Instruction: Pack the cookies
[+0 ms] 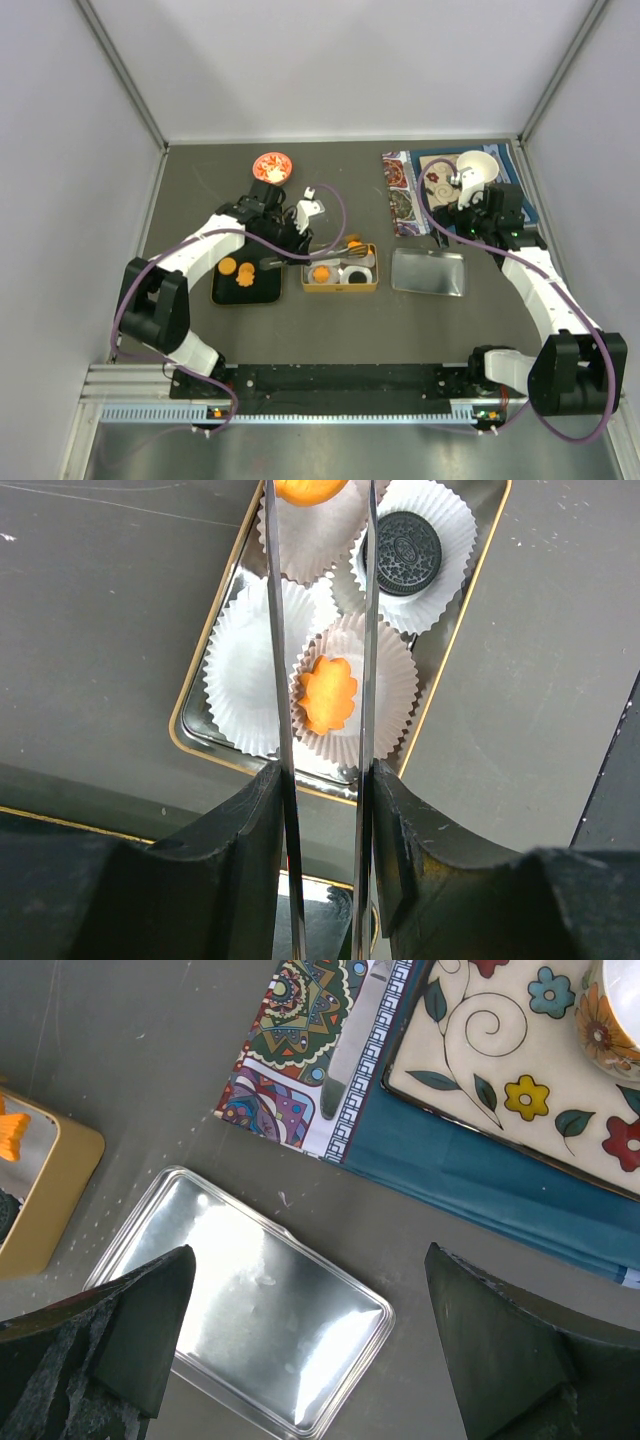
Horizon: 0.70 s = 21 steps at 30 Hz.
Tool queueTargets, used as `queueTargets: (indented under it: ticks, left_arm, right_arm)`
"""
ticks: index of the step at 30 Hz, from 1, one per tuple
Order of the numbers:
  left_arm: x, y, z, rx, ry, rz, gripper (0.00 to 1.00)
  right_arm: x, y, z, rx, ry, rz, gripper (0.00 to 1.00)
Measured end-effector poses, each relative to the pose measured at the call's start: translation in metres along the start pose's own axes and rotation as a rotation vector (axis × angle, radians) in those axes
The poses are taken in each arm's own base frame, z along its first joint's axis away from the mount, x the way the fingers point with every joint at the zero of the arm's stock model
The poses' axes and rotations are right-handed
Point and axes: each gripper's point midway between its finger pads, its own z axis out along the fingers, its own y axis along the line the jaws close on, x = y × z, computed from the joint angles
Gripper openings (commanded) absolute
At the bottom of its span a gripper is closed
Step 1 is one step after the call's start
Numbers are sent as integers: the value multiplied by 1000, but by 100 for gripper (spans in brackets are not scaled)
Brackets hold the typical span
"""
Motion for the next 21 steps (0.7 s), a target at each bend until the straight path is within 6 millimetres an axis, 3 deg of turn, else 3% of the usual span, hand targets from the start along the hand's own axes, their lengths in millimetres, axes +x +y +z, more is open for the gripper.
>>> queueTargets:
  ticks: [21]
  left_arm:
    - [1,-1,-4,-21,1,13,41]
  right_arm:
    - [0,0,0,-1,0,-1,99]
